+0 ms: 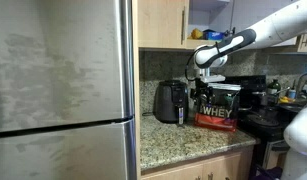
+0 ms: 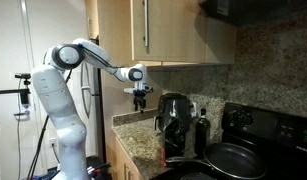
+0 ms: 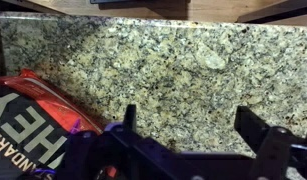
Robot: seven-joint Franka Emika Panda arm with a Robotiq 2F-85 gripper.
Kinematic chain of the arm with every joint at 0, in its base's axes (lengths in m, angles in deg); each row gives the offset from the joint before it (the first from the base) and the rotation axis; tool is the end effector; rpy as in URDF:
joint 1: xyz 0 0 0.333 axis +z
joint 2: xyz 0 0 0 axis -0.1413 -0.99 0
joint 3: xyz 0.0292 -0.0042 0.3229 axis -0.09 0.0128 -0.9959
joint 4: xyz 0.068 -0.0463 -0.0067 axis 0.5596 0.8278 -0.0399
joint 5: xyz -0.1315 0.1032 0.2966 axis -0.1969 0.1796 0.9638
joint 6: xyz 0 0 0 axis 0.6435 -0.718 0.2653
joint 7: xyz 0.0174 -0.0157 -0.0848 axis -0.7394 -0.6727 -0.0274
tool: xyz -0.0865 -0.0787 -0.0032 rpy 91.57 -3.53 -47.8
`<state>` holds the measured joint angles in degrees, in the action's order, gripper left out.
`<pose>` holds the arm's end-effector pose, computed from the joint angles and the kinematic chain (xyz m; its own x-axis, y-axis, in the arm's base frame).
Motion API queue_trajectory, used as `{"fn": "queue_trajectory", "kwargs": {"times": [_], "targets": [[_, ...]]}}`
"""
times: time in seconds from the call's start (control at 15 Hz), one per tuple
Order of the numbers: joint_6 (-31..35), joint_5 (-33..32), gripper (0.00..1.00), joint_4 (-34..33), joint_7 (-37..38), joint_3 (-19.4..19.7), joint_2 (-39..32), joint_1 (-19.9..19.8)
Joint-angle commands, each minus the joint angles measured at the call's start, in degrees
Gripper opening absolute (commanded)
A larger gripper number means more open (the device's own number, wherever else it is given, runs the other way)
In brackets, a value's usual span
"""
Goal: Close the drawer door on the right and pick the bag and move it to the corner
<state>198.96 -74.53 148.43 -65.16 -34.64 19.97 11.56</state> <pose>0.4013 0.0914 0.4854 0.9965 -0.0323 -0.0774 -0.0296 -0.9989 0.0357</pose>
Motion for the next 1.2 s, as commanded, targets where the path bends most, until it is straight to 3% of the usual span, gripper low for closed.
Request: {"fn": "queue_trajectory", "kwargs": {"times": [0.0, 0.27, 0.33, 0.6, 0.87, 0.93, 1.13], "targets": [[-0.1, -0.1, 1.0, -0.1, 0.1, 0.5, 0.0, 0.5], [10.6, -3.2, 1.0, 2.3, 11.5, -0.6, 1.2, -0.7], [4.5, -2.0, 1.0, -3.1, 17.1, -2.9, 4.5, 1.0], [4.4, -5.0, 1.0, -7.1, 31.3, -7.6, 10.3, 0.6], [-1.8, -5.8, 1.0, -13.4, 46.5, -12.5, 18.9, -0.1], [1.5, -5.1, 1.0, -10.9, 41.8, -10.7, 16.0, 1.0], [-1.5, -5.1, 1.0, -13.0, 45.9, -12.3, 20.5, 0.8]]}}
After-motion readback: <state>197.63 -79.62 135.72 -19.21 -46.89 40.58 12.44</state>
